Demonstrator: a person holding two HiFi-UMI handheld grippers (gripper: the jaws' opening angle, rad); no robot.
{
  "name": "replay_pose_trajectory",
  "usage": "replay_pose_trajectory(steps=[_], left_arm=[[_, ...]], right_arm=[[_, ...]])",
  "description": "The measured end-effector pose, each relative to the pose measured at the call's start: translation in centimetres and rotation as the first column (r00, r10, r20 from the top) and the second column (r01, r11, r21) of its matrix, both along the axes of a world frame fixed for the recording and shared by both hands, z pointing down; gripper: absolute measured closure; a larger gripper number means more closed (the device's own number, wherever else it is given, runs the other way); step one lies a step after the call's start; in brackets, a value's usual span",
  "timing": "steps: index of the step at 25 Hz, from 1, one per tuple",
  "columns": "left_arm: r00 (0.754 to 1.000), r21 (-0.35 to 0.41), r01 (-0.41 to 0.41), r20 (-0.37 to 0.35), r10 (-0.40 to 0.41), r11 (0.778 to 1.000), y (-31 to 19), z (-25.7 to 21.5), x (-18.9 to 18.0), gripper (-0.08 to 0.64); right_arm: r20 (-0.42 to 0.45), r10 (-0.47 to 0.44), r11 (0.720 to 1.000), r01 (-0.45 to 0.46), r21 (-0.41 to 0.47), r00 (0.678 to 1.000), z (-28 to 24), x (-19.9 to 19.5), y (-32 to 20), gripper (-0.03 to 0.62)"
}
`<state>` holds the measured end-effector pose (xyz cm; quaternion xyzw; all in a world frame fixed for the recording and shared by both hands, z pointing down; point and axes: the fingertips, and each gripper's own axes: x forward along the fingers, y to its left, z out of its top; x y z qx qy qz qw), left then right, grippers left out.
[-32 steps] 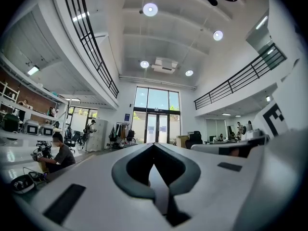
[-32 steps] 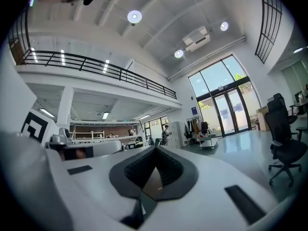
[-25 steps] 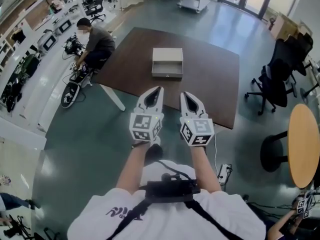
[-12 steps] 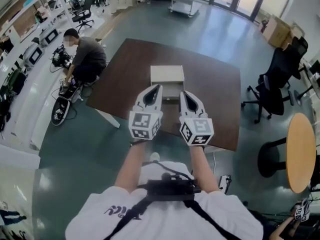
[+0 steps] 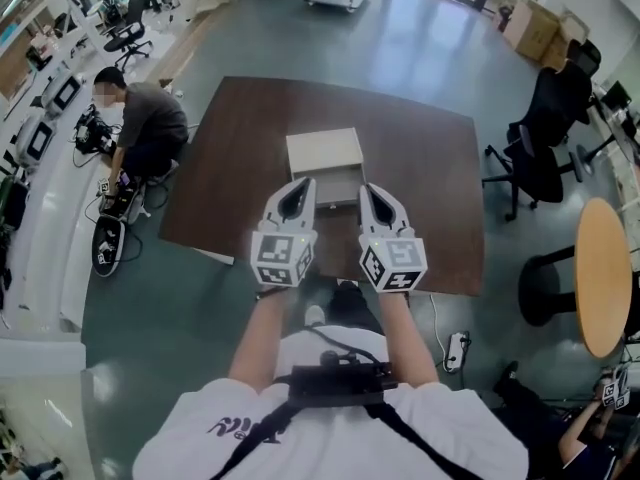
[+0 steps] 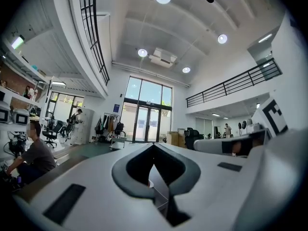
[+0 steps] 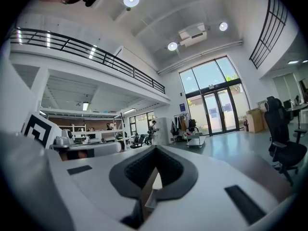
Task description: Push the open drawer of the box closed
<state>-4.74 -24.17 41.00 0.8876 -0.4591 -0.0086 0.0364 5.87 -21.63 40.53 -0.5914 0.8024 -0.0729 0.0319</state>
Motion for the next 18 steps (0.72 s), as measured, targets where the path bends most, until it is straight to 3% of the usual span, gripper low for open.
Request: replay_pose_trajectory(steps=[6, 13, 18], left_arm=[[0.999, -0.011, -0.04, 0.028, 0.04, 0.999, -2.8, 2.0, 0.3, 0.551], [0.987, 0.055, -0.145, 0.083, 0.14, 0.988, -4.6, 3.5, 1.5, 0.551], [0.981, 0.023, -0.163, 0.108, 0.16, 0.986, -6.0, 5.2, 2.3, 0.551]], right_arm=[[-0.004, -0.012, 1.0, 0.012, -0.022, 1.0, 2.5, -0.1, -2.8, 0.601], [-0.037, 0.013, 0.996, -0.016, -0.085, 0.999, 6.6, 2.1, -4.6, 0.601], [-0.149, -0.05, 0.992, 0.032, -0.12, 0.988, 9.0, 3.7, -4.8, 0.601]])
